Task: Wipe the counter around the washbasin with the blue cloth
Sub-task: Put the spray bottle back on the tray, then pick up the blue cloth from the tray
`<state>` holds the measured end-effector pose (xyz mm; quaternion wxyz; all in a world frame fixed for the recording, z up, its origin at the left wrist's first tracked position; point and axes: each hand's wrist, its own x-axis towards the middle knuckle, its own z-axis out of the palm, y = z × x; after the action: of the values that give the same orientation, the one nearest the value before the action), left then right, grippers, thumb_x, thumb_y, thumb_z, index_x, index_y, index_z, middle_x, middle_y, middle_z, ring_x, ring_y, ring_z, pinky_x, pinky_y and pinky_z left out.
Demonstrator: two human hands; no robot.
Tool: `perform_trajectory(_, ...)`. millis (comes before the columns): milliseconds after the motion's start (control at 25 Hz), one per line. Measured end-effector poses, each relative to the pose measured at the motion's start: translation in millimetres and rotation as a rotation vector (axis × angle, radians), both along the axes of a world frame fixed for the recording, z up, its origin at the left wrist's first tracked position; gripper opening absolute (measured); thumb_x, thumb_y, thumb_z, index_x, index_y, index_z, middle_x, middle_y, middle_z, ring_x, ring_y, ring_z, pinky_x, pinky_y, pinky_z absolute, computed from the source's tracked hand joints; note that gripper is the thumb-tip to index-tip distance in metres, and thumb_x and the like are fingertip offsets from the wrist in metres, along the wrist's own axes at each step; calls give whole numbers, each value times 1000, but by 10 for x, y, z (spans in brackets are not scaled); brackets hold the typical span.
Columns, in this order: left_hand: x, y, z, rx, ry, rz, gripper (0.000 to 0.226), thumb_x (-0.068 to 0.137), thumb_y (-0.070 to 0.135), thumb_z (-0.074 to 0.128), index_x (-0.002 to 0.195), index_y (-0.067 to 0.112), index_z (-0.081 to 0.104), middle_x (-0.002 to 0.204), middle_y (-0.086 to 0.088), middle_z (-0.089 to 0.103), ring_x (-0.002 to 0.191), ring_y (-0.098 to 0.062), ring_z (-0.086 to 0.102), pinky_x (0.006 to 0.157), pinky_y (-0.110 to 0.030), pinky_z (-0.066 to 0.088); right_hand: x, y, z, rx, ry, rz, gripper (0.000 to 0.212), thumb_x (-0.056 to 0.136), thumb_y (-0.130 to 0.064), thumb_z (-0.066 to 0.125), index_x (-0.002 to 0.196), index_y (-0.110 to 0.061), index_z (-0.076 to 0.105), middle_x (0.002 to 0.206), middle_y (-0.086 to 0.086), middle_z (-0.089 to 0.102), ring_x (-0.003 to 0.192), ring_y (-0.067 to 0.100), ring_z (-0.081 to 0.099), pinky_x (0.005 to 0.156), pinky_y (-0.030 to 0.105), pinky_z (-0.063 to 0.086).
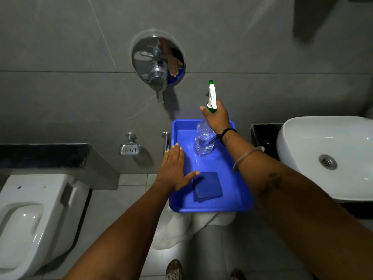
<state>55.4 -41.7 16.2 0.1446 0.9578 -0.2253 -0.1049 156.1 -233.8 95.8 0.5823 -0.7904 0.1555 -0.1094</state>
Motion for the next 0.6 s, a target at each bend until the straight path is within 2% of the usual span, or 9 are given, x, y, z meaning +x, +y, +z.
perform_trajectory(80, -52, -30, -117, 51, 56, 32, 101, 90, 71, 39, 154, -2, 12, 165, -21, 5, 153, -33, -4, 124, -44, -5, -208, -99, -160, -4, 36, 46, 55, 85, -17, 69, 134, -3, 49, 126, 10, 62, 113, 22, 58, 93, 29, 48)
perform_trajectory(120, -75, -46, -177, 53, 88, 62, 96, 92, 67, 40, 153, -3, 15, 164, -22, 9, 153, -34, -1, 124, -44, -4, -350, -131, -277, -17, 65, 45, 60, 86, -19, 69, 139, -5, 45, 138, 11, 56, 125, 22, 53, 103, 30, 44)
perform_trajectory(200, -108, -110, -268, 45, 144, 105, 82, 96, 57, 43, 149, -3, 28, 158, -24, 26, 150, -36, 16, 124, -44, 6, -672, -161, -593, -84, 184, -5, 61, 87, -23, 67, 141, -6, 43, 145, 15, 49, 132, 27, 48, 109, 33, 39)
perform_trajectory(280, -148, -210, -354, 33, 198, 119, 62, 96, 49, 49, 133, 0, 47, 140, -21, 49, 134, -36, 40, 115, -42, 25, -1001, -160, -958, -179, 380, -21, 57, 86, -21, 68, 135, 0, 49, 139, 23, 51, 126, 35, 51, 108, 41, 41)
perform_trajectory(360, -220, -323, -456, -82, 318, 193, 45, 95, 41, 56, 111, 0, 56, 121, -22, 59, 115, -39, 54, 100, -43, 40, -1305, -133, -1257, -232, 574, 16, 48, 82, -19, 72, 120, 5, 57, 126, 24, 58, 118, 36, 56, 101, 42, 44)
perform_trajectory(400, -262, -383, -512, -155, 395, 263, 40, 94, 37, 60, 103, -2, 57, 114, -24, 60, 108, -40, 57, 93, -44, 45, -1428, -115, -1349, -237, 643, 39, 39, 80, -20, 74, 107, 5, 59, 114, 24, 61, 110, 34, 59, 93, 39, 47)
perform_trajectory(480, -301, -478, -652, -254, 500, 426, 36, 91, 30, 65, 97, -5, 58, 108, -26, 64, 101, -40, 61, 84, -43, 48, -1566, -76, -1442, -215, 705, 47, 31, 77, -21, 76, 86, -4, 51, 95, 22, 58, 99, 33, 62, 79, 38, 47)
perform_trajectory(600, -293, -568, -804, -380, 603, 700, 28, 87, 22, 71, 95, -4, 63, 102, -23, 69, 98, -34, 65, 84, -38, 50, -1557, -71, -1497, -199, 747, 4, 33, 75, -22, 78, 87, -4, 53, 96, 22, 60, 101, 36, 63, 76, 38, 48)
